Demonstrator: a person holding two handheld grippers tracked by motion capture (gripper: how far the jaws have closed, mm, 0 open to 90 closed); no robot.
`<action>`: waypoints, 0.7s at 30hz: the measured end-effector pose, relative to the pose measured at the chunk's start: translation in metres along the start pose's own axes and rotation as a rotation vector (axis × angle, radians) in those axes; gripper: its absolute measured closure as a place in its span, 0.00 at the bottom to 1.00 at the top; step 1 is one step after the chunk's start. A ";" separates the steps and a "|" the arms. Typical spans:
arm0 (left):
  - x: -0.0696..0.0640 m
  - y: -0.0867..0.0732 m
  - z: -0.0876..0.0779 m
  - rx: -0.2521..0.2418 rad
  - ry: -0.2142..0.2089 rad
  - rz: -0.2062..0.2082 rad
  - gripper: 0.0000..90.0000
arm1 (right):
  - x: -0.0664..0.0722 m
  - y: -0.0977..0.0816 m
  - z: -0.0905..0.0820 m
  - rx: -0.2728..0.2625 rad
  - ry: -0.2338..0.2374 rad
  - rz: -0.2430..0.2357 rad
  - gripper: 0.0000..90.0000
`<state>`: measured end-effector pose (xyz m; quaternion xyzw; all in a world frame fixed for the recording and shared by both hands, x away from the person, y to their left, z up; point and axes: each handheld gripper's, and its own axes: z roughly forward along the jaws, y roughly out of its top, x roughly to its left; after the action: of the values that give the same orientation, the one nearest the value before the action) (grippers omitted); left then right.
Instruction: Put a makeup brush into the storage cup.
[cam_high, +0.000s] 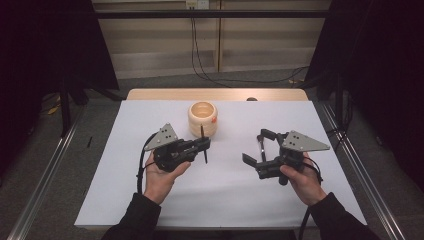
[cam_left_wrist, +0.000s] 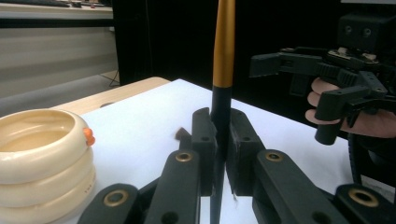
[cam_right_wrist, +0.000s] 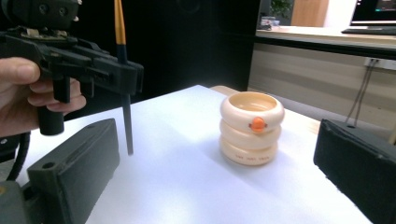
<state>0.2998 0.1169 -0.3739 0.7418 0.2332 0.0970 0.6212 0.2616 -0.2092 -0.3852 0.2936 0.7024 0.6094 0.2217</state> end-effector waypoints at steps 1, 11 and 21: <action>0.002 0.002 -0.001 -0.005 -0.003 0.003 0.93 | 0.000 0.000 -0.002 0.004 -0.006 0.001 0.00; 0.016 0.008 -0.008 -0.024 0.046 -0.007 0.93 | -0.006 -0.019 -0.026 0.012 -0.058 0.034 0.01; 0.028 0.007 -0.008 -0.024 0.074 -0.030 0.93 | -0.010 -0.032 -0.046 0.021 -0.101 0.051 0.03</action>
<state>0.3224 0.1357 -0.3697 0.7265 0.2661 0.1179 0.6224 0.2336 -0.2523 -0.4096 0.3442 0.6887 0.5920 0.2382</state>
